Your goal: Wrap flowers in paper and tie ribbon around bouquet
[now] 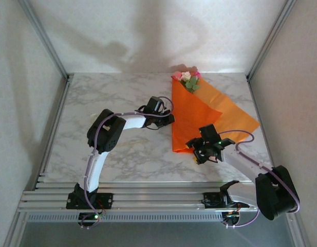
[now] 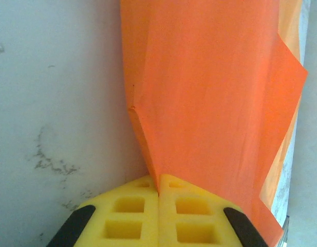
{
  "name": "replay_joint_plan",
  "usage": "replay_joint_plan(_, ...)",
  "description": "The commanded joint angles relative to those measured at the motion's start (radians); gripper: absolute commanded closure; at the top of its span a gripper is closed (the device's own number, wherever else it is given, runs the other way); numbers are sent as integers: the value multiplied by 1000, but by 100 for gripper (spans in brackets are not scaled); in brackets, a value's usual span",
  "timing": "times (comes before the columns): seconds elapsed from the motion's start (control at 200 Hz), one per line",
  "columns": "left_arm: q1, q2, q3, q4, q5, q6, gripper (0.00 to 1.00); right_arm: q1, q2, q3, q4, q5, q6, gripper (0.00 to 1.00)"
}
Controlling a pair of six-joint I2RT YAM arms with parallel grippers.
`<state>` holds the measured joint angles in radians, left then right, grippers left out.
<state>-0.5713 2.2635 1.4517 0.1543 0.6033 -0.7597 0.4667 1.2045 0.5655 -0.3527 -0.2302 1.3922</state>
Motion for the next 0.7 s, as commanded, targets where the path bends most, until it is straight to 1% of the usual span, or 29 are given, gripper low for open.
replay_joint_plan(0.0,4,-42,2,-27,6,17,100,3,56,29,118,-2,93,36)
replay_joint_plan(0.12,6,-44,4,-34,6,21,100,-5,82,-6,148,14,129,39)
replay_joint_plan(0.265,5,-51,-1,-38,3,21,100,-29,97,0,91,31,121,47)
replay_joint_plan(0.29,5,-53,-2,-38,3,20,100,-35,106,3,70,31,115,49)
replay_joint_plan(0.335,4,-55,-4,-38,0,20,100,-47,127,9,30,27,103,58)
replay_joint_plan(0.37,5,-55,-4,-41,-4,22,100,-53,144,15,-1,25,94,62)
replay_joint_plan(0.395,5,-56,-4,-41,-6,23,95,-57,156,19,-18,23,86,65)
replay_joint_plan(0.45,5,-53,1,-45,-13,23,78,-66,182,23,-35,18,69,71)
replay_joint_plan(0.496,6,-46,12,-50,-15,26,70,-71,197,23,-40,12,60,75)
replay_joint_plan(0.571,10,-23,47,-62,-20,33,65,-78,213,30,-58,12,39,80)
replay_joint_plan(0.646,17,15,102,-70,-20,38,64,-83,221,41,-79,16,16,83)
replay_joint_plan(0.696,23,54,156,-93,-19,45,66,-86,229,46,-88,14,4,86)
